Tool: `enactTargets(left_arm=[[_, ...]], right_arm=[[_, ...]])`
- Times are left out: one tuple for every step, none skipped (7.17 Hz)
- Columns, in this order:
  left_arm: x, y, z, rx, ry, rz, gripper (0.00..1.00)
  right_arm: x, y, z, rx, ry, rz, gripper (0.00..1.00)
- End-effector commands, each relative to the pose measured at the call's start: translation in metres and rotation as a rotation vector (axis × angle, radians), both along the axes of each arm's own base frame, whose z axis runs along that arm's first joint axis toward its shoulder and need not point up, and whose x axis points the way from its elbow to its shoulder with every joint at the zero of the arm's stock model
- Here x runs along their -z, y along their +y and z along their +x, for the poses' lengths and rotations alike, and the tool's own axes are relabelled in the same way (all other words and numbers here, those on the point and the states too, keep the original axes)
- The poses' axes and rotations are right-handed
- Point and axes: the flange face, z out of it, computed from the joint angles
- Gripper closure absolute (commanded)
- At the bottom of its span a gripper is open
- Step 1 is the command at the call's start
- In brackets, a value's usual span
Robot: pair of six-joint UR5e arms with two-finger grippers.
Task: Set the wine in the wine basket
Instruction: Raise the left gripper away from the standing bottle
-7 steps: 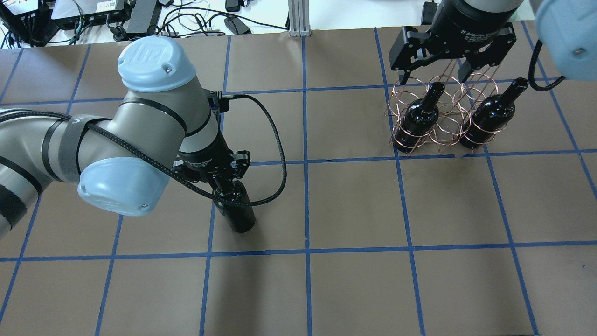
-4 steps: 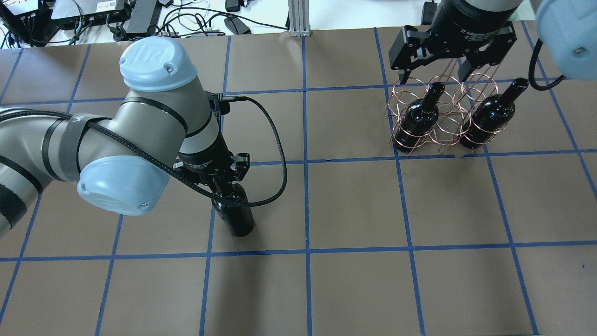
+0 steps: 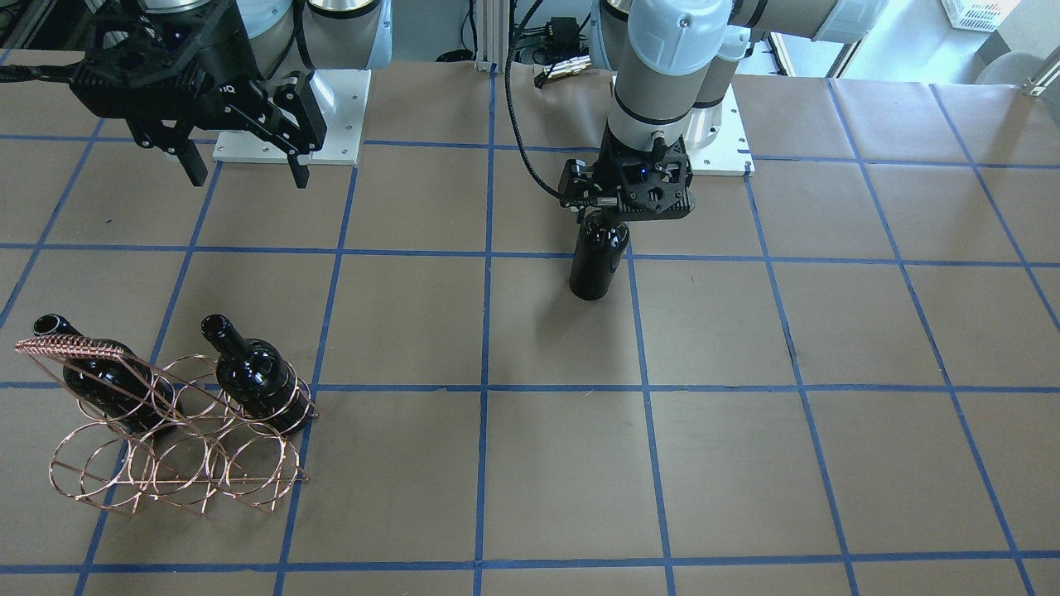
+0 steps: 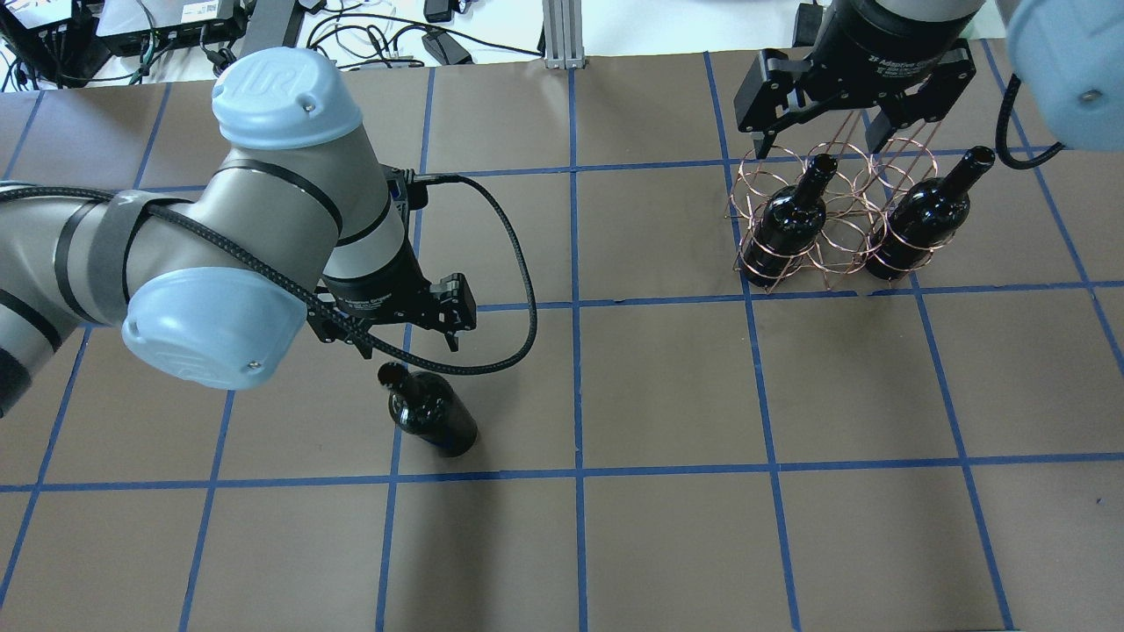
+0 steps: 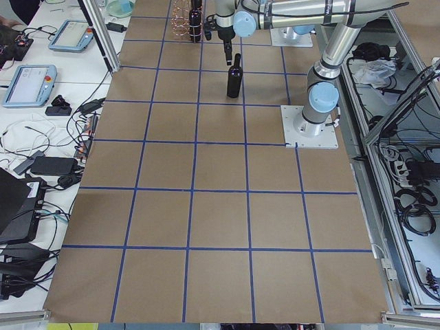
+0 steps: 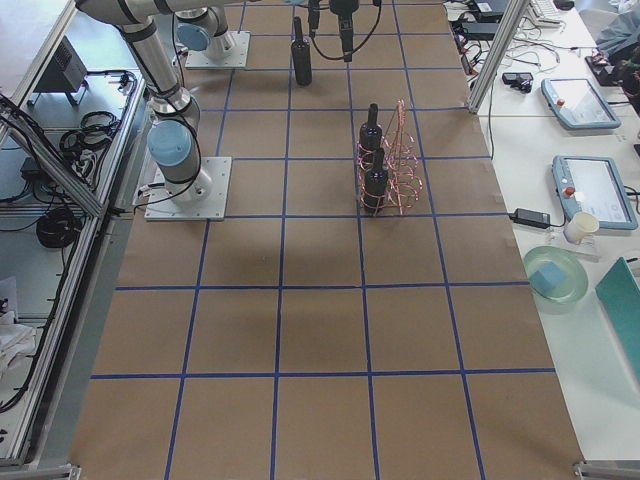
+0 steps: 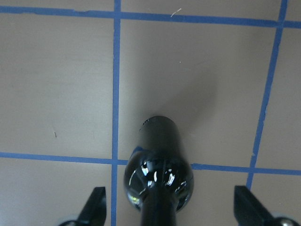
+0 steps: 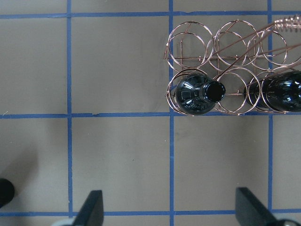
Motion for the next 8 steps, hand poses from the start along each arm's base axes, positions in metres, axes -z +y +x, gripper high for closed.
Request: enactTargets(left_arm=[[-0.043,-0.007,0.005,-0.022,-0.006,0.023,0.0],[-0.064,-0.019,0.018,-0.041,0.005,-0.015,0.0],[-0.081,-0.029,0.036,-0.057,0.001,-0.051,0.0],[-0.096,-0.04,0.061,-0.001,0.008,-0.081,0.0],[-0.112,-0.052,0.094,0.032,0.009,-0.113,0.0],[-0.121,-0.062,0.134,0.076,0.01,-0.128,0.0],[-0.124,-0.067,0.178,0.089,0.007,-0.132,0.0],[-0.124,-0.068,0.212,0.08,-0.008,-0.127,0.0]], right_arm=[[-0.001,0.001,0.001,0.002,-0.001,-0.002,0.0],[-0.001,0.001,0.004,0.052,-0.016,-0.003,0.0],[0.005,-0.003,0.008,0.062,-0.022,0.008,0.0],[0.009,-0.002,0.023,0.084,-0.031,0.014,0.0],[0.019,-0.003,0.05,0.092,-0.035,0.015,0.0],[0.031,0.001,0.09,0.115,-0.042,0.009,0.0],[0.04,0.016,0.133,0.115,-0.038,0.008,0.0],[0.047,0.035,0.17,0.133,-0.056,0.029,0.0]])
